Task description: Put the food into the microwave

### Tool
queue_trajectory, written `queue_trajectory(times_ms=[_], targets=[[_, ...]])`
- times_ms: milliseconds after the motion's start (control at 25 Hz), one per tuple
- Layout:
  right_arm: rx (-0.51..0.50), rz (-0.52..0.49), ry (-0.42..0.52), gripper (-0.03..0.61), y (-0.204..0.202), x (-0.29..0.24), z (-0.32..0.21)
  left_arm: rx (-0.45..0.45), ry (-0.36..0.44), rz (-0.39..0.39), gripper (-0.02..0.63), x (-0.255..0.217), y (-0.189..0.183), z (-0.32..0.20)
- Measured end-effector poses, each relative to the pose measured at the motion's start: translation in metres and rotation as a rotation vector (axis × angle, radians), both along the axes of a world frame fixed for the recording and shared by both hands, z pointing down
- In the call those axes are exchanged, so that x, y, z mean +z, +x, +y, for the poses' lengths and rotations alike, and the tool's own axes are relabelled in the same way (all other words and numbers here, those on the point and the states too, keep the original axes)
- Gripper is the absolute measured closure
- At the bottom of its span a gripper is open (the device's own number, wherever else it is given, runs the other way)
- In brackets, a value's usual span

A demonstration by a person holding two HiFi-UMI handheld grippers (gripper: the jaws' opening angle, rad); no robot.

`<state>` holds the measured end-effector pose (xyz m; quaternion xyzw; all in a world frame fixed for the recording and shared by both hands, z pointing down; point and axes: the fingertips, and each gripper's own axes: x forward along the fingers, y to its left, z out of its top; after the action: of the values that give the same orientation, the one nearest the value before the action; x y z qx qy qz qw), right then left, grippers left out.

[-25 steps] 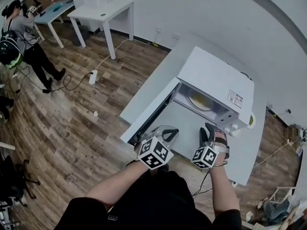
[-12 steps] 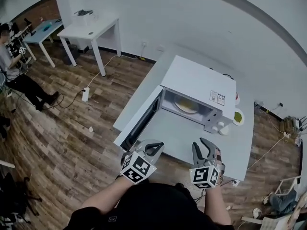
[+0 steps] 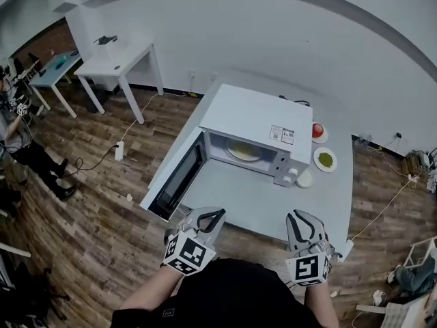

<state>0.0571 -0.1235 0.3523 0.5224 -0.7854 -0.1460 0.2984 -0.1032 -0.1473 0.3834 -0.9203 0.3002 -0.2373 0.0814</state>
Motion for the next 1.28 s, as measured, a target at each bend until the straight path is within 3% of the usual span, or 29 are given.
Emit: queue_trajectory(times_ms=[160, 400, 640, 760, 1280], targets=[[-0.088, -0.196, -0.061, 0.544, 0.01, -0.004, 0.018, 0.028, -0.019, 0.073, 0.606, -0.023, 0.03, 0.02], [-0.158, -0.629, -0.142, 0.554, 0.017, -0.023, 0.035, 0.01, -0.123, 0.252, 0.606, -0.049, 0.054, 0.03], [-0.163, -0.847, -0.141, 0.563, 0.024, -0.033, 0.035, -0.008, -0.15, 0.318, 0.604, -0.055, 0.073, 0.035], [-0.18, -0.877, -0.145, 0.565, 0.019, -0.034, 0.037, -0.017, -0.127, 0.318, 0.605, -0.058, 0.076, 0.036], [-0.181, -0.81, -0.132, 0.566, 0.007, -0.032, 0.026, -0.028, -0.1, 0.327, 0.606, -0.062, 0.066, 0.024]])
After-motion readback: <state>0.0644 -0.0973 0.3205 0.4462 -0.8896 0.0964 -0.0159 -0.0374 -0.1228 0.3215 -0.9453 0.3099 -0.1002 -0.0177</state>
